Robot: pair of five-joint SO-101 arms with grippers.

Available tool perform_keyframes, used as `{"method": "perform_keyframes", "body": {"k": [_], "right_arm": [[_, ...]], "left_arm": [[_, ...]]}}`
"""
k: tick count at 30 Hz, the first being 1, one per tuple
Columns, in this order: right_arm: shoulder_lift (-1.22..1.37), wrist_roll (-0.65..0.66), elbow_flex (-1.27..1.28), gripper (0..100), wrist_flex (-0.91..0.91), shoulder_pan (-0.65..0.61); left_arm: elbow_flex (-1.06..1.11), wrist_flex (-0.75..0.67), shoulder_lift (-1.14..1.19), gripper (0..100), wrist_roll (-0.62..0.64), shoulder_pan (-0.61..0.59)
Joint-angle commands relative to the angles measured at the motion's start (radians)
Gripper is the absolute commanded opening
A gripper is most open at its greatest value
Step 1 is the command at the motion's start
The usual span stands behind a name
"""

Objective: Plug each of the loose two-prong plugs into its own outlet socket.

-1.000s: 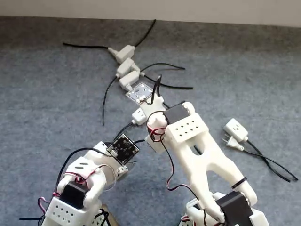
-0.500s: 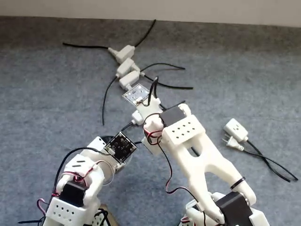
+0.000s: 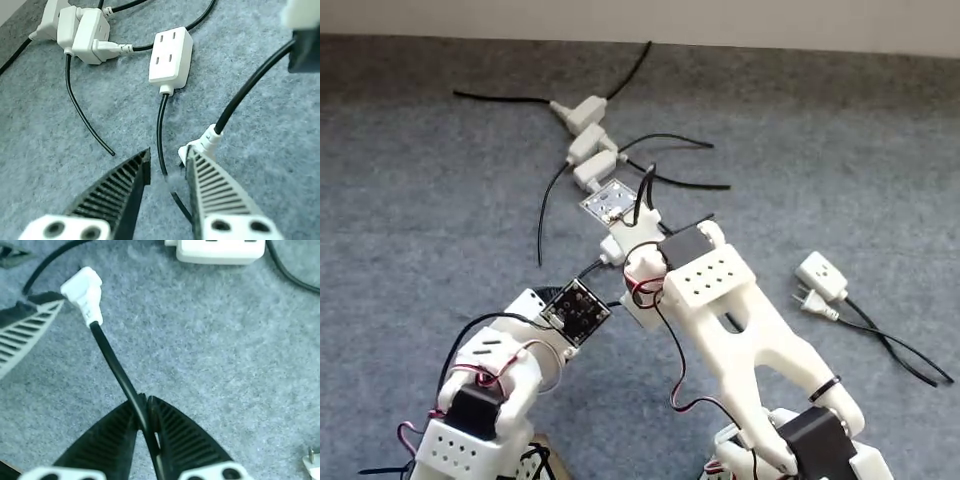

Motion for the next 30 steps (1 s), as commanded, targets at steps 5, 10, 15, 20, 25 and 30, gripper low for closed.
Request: {"method": "perform_keyframes", "body": {"k": [5,10,15,20,25,30], "right_arm": [[-0.016,-0.005,-0.005,0.8,-0.012,-0.008],[-0.016,-0.005,-0.005,0.8,-0.013,-0.008],[-0.016,-0.005,-0.005,0.8,-0.013,-0.008],[-0.016,-0.005,-0.005,0.8,-0.013,-0.008],[-0.016,-0.005,-0.005,0.8,-0.015,-0.008],[-0.016,-0.005,-0.005,0.8,-0.015,-0.008]], "left_arm": [[-0.213,0.101,0.047,24,0.118,-0.001],[-0.354,0.069,0.387,24,0.137,-0.002],[-0.584,0.037,0.885,24,0.143,0.002],[-0.642,-0.094,1.237,24,0.143,-0.002],[-0.631,-0.180,1.336,24,0.143,0.002],[-0.631,-0.184,1.336,24,0.143,0.008]]}}
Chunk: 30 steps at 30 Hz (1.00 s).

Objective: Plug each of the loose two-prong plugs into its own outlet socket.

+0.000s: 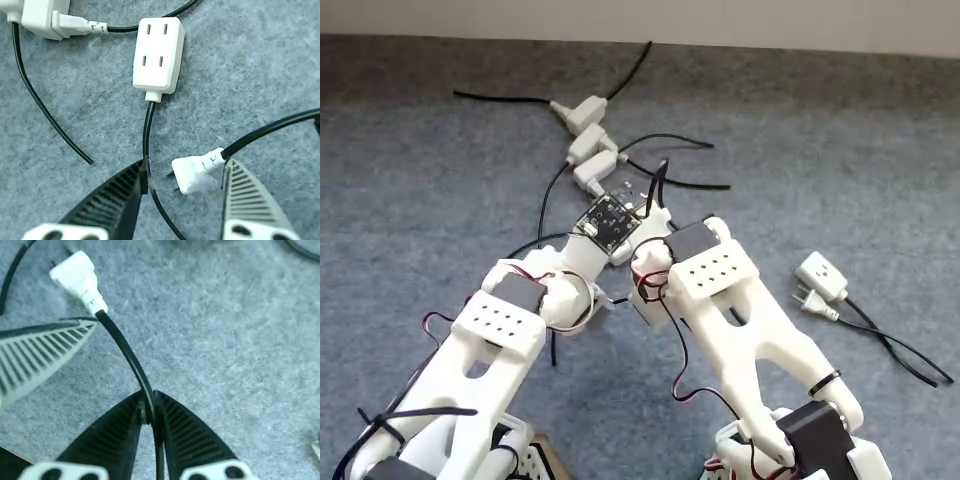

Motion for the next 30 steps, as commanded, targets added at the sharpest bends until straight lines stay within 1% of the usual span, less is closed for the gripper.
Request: {"method": "perform_keyframes", "body": {"k": [1,4,7,9,11,14,16,20,25,27,30], "right_arm": [[-0.019,-0.002,-0.007,0.8,-0.015,-0.012],[-0.018,-0.002,-0.007,0.8,-0.016,-0.012],[-0.015,-0.002,-0.004,0.8,-0.038,-0.010],[-0.012,-0.002,-0.004,0.8,-0.042,0.001],[-0.012,-0.002,-0.004,0.8,-0.042,0.018],[-0.013,-0.002,-0.004,0.8,-0.042,0.038],[-0.013,-0.002,-0.004,0.8,-0.042,0.044],[-0.013,-0.002,-0.004,0.8,-0.042,0.044],[-0.012,-0.002,-0.004,0.8,-0.042,0.042],[-0.012,-0.002,-0.004,0.8,-0.042,0.041],[-0.018,-0.002,-0.004,0.8,-0.042,0.039]], "left_arm": [[-0.012,-0.002,0.027,24,0.008,0.012],[-0.018,0.081,-0.005,24,0.003,0.050],[-0.013,0.170,-0.134,24,-0.006,0.087],[0.004,0.230,-0.246,24,-0.069,0.105],[0.045,0.256,-0.344,24,-0.147,0.116],[0.131,0.250,-0.435,24,-0.227,0.117],[0.166,0.222,-0.435,24,-0.261,0.116],[0.206,0.104,-0.371,24,-0.262,0.113],[0.205,-0.006,-0.237,24,-0.262,0.119],[0.202,-0.031,-0.197,24,-0.262,0.119],[0.170,-0.026,-0.156,24,-0.262,0.119]]}}
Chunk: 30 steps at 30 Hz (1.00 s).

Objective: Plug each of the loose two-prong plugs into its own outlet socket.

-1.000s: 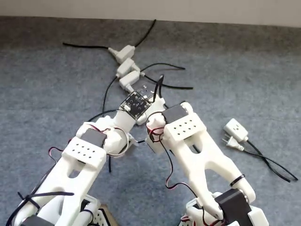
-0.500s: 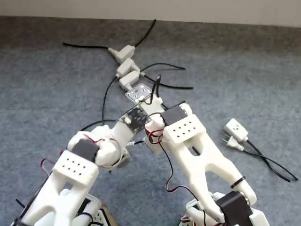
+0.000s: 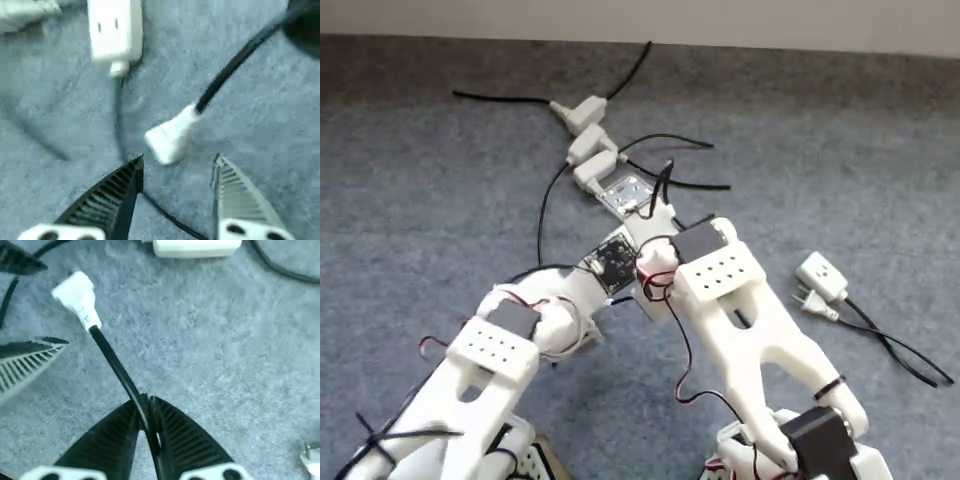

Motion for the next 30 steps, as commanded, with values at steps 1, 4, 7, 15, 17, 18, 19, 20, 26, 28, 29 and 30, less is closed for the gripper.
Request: {"method": "perform_keyframes", "body": {"k": [1,4,7,15,17,18,19,20,26,28,29,30], "right_arm": [[-0.018,-0.005,-0.008,0.8,-0.021,0.002],[-0.018,-0.005,-0.013,0.8,-0.021,0.001],[-0.019,-0.008,-0.016,0.8,-0.013,-0.001],[-0.019,-0.009,-0.010,0.8,-0.013,-0.022],[-0.019,-0.009,-0.010,0.8,-0.013,-0.041],[-0.019,-0.009,-0.010,0.8,-0.012,-0.047],[-0.019,-0.009,-0.010,0.8,-0.012,-0.048],[-0.019,-0.009,-0.010,0.8,-0.012,-0.048],[-0.019,-0.009,-0.008,0.8,-0.012,-0.045],[-0.019,-0.009,-0.008,0.8,-0.012,-0.045],[-0.019,-0.009,-0.008,0.8,-0.012,-0.045],[-0.019,-0.009,-0.008,0.8,-0.012,-0.045]], "left_arm": [[-0.033,-0.006,0.050,24,-0.023,0.028],[-0.053,-0.006,0.081,24,-0.023,0.028],[-0.067,-0.014,0.107,24,-0.021,0.028],[-0.071,-0.157,0.151,24,0.089,0.028],[-0.073,-0.170,0.162,24,0.089,0.028],[-0.073,-0.176,0.165,24,0.089,0.028],[-0.073,-0.176,0.165,23,0.089,0.028],[-0.073,-0.178,0.166,21,0.089,0.028],[-0.024,-0.302,0.168,1,0.086,0.021],[-0.002,-0.321,0.160,1,0.086,0.024],[-0.002,-0.322,0.160,2,0.086,0.024],[-0.002,-0.322,0.160,2,0.086,0.022]]}}
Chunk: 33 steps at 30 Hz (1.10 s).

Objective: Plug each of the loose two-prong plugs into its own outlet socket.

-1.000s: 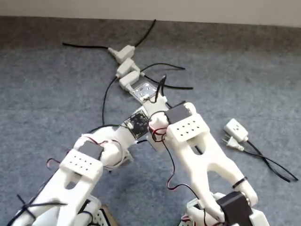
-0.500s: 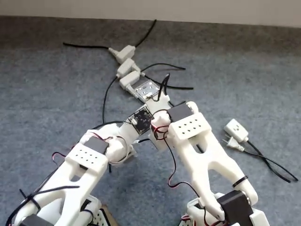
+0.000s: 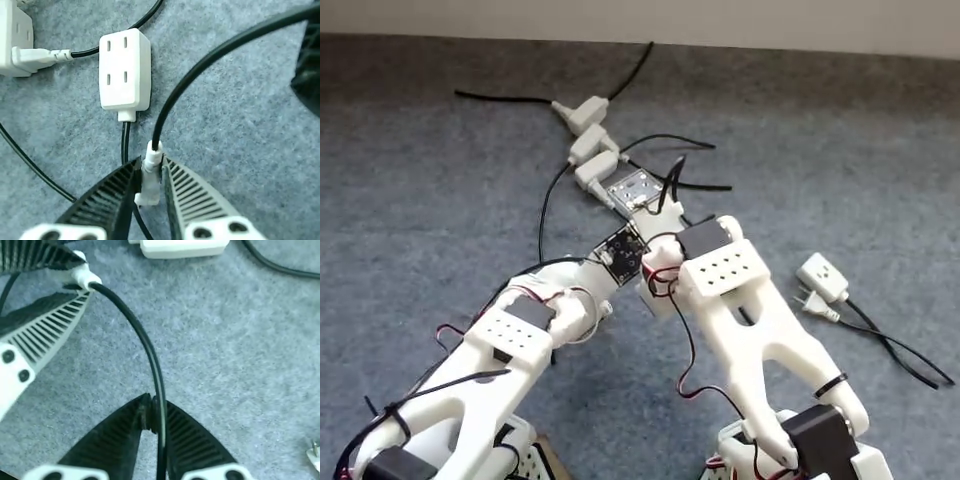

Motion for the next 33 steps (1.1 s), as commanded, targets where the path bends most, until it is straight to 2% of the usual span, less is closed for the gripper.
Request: {"method": "perform_keyframes", "body": {"k": [1,10,13,16,19,21,26,30,33], "right_arm": [[-0.019,-0.005,-0.005,0.8,-0.005,-0.041],[-0.019,-0.008,-0.012,1.3,-0.005,-0.036],[-0.019,-0.057,-0.013,1.9,-0.005,0.015],[-0.033,-0.071,-0.036,11.5,0.005,0.070],[-0.088,-0.072,-0.110,24.1,0.051,0.067],[-0.136,-0.072,-0.166,28.9,0.084,0.050],[-0.236,-0.071,-0.252,30.0,0.128,0.024],[-0.314,-0.069,-0.263,30.0,0.128,0.051],[-0.389,-0.069,-0.265,30.0,0.120,0.081]], "left_arm": [[0.002,-0.023,0.001,2,-0.003,0.013],[0.005,-0.048,-0.001,1,-0.002,0.013],[0.002,-0.048,-0.001,1,-0.002,0.013],[0.007,-0.048,-0.031,1,-0.002,0.012],[0.044,-0.049,-0.113,1,0.000,0.001],[0.082,-0.068,-0.180,1,0.000,-0.007],[0.214,-0.129,-0.378,1,0.002,-0.024],[0.291,-0.129,-0.541,1,0.006,-0.021],[0.338,-0.129,-0.662,1,0.080,-0.025]]}}
